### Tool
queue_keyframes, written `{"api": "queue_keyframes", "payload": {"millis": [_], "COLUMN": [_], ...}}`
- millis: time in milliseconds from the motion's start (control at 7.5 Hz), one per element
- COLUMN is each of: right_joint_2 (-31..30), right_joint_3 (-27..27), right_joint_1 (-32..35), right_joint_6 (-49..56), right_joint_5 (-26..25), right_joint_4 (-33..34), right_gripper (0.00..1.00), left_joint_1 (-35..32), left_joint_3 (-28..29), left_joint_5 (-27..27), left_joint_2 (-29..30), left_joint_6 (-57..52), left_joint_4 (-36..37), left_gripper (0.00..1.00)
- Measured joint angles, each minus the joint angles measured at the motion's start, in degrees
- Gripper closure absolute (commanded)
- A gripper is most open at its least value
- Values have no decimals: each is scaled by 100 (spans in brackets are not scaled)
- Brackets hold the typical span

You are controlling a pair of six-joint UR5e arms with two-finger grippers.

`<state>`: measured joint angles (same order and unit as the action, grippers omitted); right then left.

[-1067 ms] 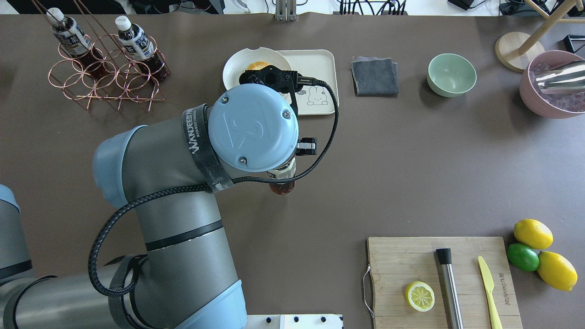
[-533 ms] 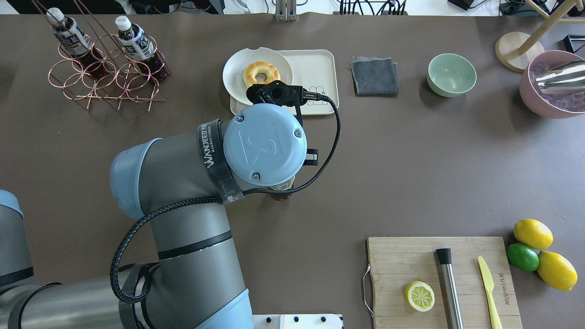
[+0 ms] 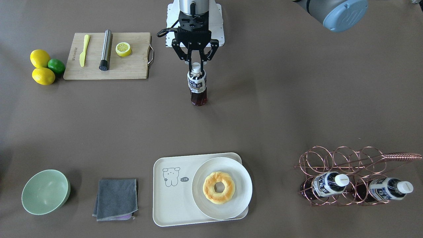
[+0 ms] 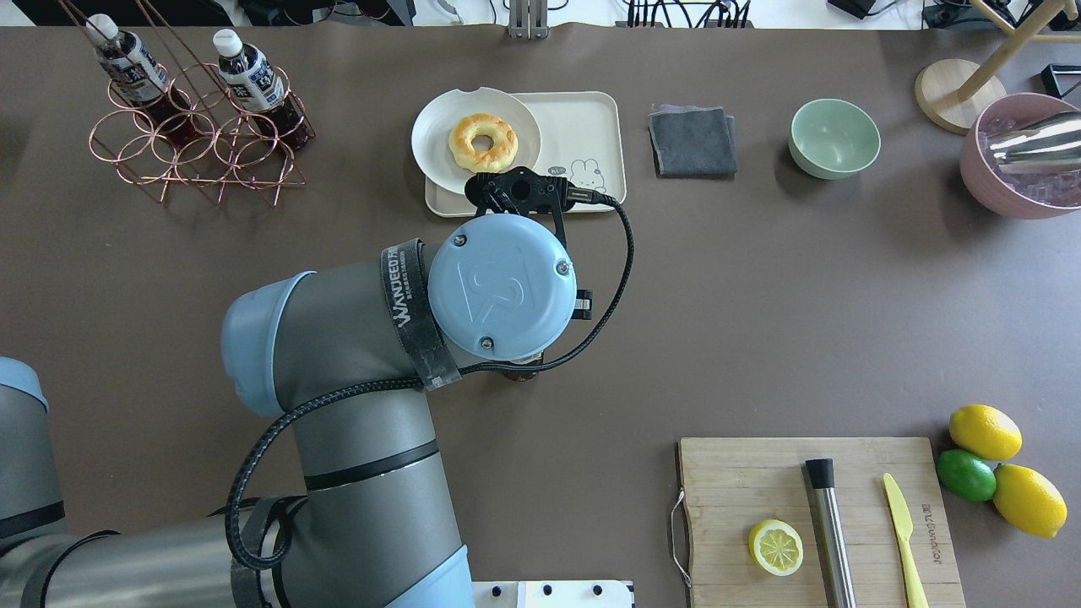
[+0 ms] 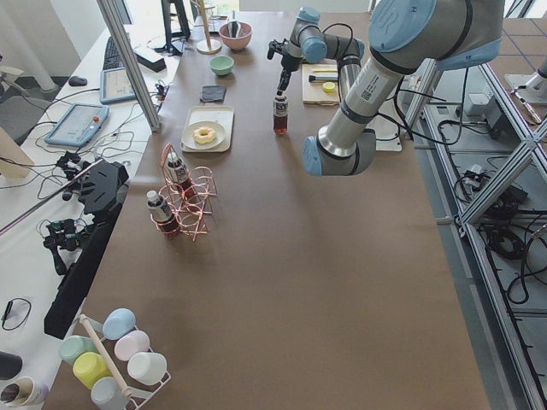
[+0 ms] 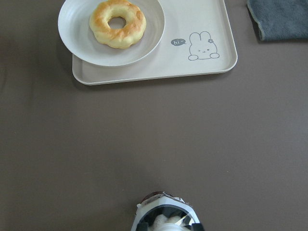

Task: Place tea on tray
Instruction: 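Carry the tea bottle with the left gripper toward the tray and lower it, then open the left gripper, leaving the bottle on the table, and withdraw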

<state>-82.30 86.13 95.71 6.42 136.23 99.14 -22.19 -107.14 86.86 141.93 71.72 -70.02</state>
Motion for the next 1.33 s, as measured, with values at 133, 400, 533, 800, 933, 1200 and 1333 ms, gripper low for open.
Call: {"api": "queue_keyframes", "payload": {"millis": [133, 400, 533, 800, 933, 1200, 1333], "right_joint_2": [6, 11, 12, 13, 17, 20, 18], "right_joint_3": [0, -5, -7, -8, -9, -9, -9], "right_joint_1": [0, 0, 0, 0, 0, 0, 0], "right_joint_6": [0, 0, 0, 0, 0, 0, 0], "right_joint_5": [0, 0, 0, 0, 0, 0, 0], "right_joint_4": [0, 0, 0, 0, 0, 0, 0], "right_gripper": [0, 0, 0, 0, 0, 0, 0], "left_joint_1": [2, 1, -2, -4, -5, -49, -141], "left_joint_3": [25, 83, 97, 108, 99, 49, 2], "left_joint_5": [-2, -2, -2, -3, -2, 8, 42], "left_joint_2": [0, -2, -4, -6, -4, 12, 14], "left_joint_6": [0, -7, -14, -38, -42, -52, -75], "left_joint_4": [-40, -137, -158, -168, -165, -155, -152], "left_gripper": [100, 18, 3, 3, 3, 3, 3]}}
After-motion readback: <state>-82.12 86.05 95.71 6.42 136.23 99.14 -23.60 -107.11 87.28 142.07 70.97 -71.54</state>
